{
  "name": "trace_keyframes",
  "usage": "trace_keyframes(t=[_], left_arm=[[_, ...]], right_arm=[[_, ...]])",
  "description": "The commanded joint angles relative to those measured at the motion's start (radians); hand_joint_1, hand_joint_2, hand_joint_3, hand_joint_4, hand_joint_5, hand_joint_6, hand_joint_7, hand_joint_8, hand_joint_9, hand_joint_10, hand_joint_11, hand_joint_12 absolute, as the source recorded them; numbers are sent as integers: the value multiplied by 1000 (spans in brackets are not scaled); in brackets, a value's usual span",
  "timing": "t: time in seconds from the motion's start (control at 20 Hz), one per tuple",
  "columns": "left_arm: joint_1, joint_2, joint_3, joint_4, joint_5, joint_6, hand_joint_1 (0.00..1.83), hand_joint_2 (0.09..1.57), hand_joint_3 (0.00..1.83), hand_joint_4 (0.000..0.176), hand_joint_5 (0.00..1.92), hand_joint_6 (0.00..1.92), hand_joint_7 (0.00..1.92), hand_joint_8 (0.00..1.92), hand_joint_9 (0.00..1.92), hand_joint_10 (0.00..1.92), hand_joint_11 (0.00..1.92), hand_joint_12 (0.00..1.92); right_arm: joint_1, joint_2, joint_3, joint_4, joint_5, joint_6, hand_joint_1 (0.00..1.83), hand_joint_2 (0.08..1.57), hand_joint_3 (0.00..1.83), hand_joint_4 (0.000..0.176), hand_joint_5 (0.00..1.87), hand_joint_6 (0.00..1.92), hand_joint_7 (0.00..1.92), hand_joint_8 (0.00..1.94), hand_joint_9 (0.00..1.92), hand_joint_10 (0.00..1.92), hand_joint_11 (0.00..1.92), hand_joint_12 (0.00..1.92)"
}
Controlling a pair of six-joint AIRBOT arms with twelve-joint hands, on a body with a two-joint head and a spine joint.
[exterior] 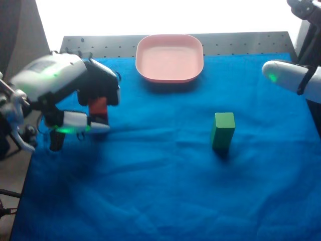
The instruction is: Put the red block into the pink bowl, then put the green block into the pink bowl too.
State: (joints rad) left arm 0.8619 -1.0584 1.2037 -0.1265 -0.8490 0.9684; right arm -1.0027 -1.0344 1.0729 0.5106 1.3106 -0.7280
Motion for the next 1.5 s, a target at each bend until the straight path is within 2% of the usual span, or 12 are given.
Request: trace_keyframes(t=[0.0, 0.3, 0.35, 0.4, 0.45, 0.5, 0.55, 1.05, 1.3, 1.35, 1.4, 1.45], left_arm=[[-26, 8, 4, 8, -115, -2, 1391, 1080, 0, 0, 867, 1020, 1086, 722, 1080, 1014, 884, 1090], [-98, 28, 26, 27, -93, 8, 1389, 1087, 1, 0, 830, 1075, 1059, 771, 1094, 981, 968, 977], [-117, 28, 32, 37, -82, 8, 1497, 1057, 0, 0, 884, 988, 1080, 676, 1167, 685, 933, 1362], [-133, 28, 38, 45, -73, 9, 1497, 1057, 0, 0, 884, 988, 1080, 676, 1167, 685, 933, 1362], [-149, 28, 43, 54, -65, 9, 1414, 1060, 3, 0, 902, 1015, 1093, 702, 1152, 806, 946, 1053], [-161, 27, 47, 58, -60, 10, 1484, 1056, 1, 0, 904, 976, 1085, 686, 1159, 714, 914, 1321], [-180, 25, 53, 64, -49, 16, 1395, 1066, 0, 0, 918, 979, 1110, 707, 1093, 926, 898, 1030], [-318, -75, 177, 97, 36, 20, 1392, 1050, 0, 0, 930, 898, 1143, 643, 1184, 897, 970, 1169], [-358, -118, 240, 104, 69, 19, 1385, 1072, 2, 0, 933, 925, 1115, 716, 1036, 1059, 803, 1290], [-358, -119, 247, 94, 69, 19, 1380, 1093, 0, 0, 899, 1000, 1120, 769, 918, 1152, 443, 1392], [-360, -121, 252, 87, 65, 19, 1264, 1094, 2, 0, 917, 1006, 1116, 816, 788, 796, 262, 1455], [-370, -125, 258, 86, 66, 19, 1359, 1101, 0, 0, 889, 1017, 1051, 823, 955, 1060, 663, 1334]], right_arm=[[7, -1, 5, -23, 121, 12, 492, 827, 0, 0, 248, 2, 396, 3, 342, 4, 0, 664], [7, -2, 6, -23, 121, 12, 480, 833, 0, 0, 244, 0, 389, 0, 341, 2, 0, 689], [7, -2, 6, -23, 121, 12, 518, 825, 0, 0, 254, 2, 382, 0, 324, 0, 0, 661], [7, -3, 6, -23, 121, 12, 518, 825, 0, 0, 254, 2, 382, 0, 324, 0, 0, 661], [7, -4, 6, -24, 121, 12, 516, 823, 0, 0, 258, 3, 380, 0, 320, 0, 0, 660], [7, -4, 6, -24, 121, 12, 515, 823, 0, 0, 257, 3, 376, 0, 319, 0, 0, 661], [7, -5, 6, -24, 121, 12, 519, 824, 0, 0, 250, 0, 371, 0, 318, 0, 0, 648], [7, -5, 2, -42, 113, 17, 497, 829, 2, 0, 249, 0, 381, 1, 345, 1, 0, 705], [7, -9, 2, -62, 108, 23, 499, 835, 4, 0, 249, 0, 387, 0, 356, 0, 0, 757], [7, -11, 2, -66, 103, 23, 483, 857, 9, 0, 231, 0, 379, 0, 349, 0, 0, 732], [7, -13, 3, -68, 101, 23, 461, 851, 5, 0, 240, 4, 396, 7, 372, 9, 13, 737], [7, -14, 3, -72, 99, 23, 465, 842, 1, 8, 248, 6, 408, 10, 376, 10, 6, 736]])
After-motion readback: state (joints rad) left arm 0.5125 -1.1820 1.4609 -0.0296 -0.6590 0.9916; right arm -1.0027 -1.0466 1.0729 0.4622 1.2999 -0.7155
